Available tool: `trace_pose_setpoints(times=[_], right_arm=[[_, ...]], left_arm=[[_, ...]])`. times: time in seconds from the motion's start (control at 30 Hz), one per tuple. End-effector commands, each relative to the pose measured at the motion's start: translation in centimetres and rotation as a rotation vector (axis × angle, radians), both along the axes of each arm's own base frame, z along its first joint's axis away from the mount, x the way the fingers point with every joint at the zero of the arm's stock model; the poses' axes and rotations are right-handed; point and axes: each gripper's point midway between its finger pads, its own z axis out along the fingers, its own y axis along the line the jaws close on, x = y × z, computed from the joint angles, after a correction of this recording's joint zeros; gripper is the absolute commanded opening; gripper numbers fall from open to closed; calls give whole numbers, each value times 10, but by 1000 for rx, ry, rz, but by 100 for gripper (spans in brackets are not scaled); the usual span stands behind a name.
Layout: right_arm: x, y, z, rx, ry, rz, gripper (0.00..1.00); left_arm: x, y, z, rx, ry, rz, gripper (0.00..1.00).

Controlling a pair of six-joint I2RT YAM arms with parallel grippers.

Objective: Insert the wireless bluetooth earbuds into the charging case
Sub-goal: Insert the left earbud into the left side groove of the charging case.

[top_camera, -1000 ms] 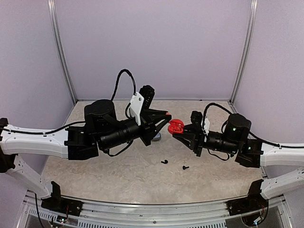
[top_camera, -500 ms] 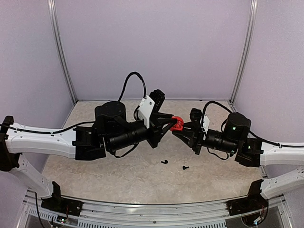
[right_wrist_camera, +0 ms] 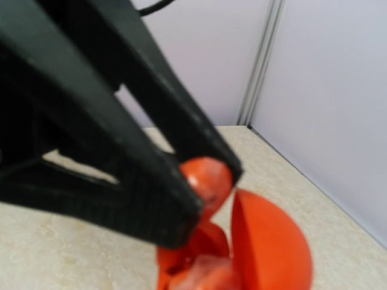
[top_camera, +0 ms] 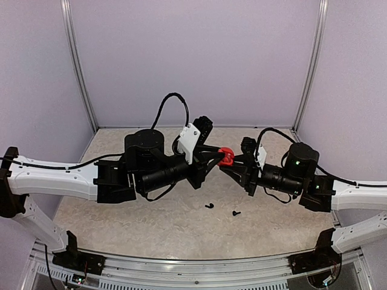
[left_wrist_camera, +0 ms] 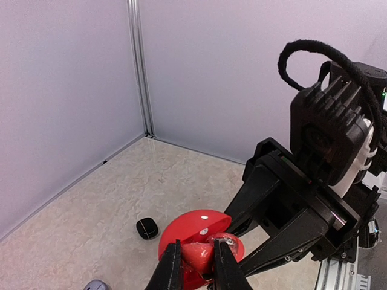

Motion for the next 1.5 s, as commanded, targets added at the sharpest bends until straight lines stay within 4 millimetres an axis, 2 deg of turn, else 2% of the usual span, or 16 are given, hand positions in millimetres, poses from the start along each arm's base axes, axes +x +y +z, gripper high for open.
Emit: trace_pose_setpoints(times=[0.0,0.3,0.63,0.93,1.47], right_arm=[[4,0,26,65,-19,-33,0],[4,3,25,67,-13,-23,0],[5,3,11,39,24,-31,0],[4,4,6,27,44,-25,0],[2,5,15,59,42,-10,0]], left_arm=[[1,-6,-6,34,13,9,9],[2,-12,-14,65,12,34,9],[8,5,22,36,-52,90,8],[10,11,31,22,-61,119,8],[13,-3,9,66,-39,104,8]])
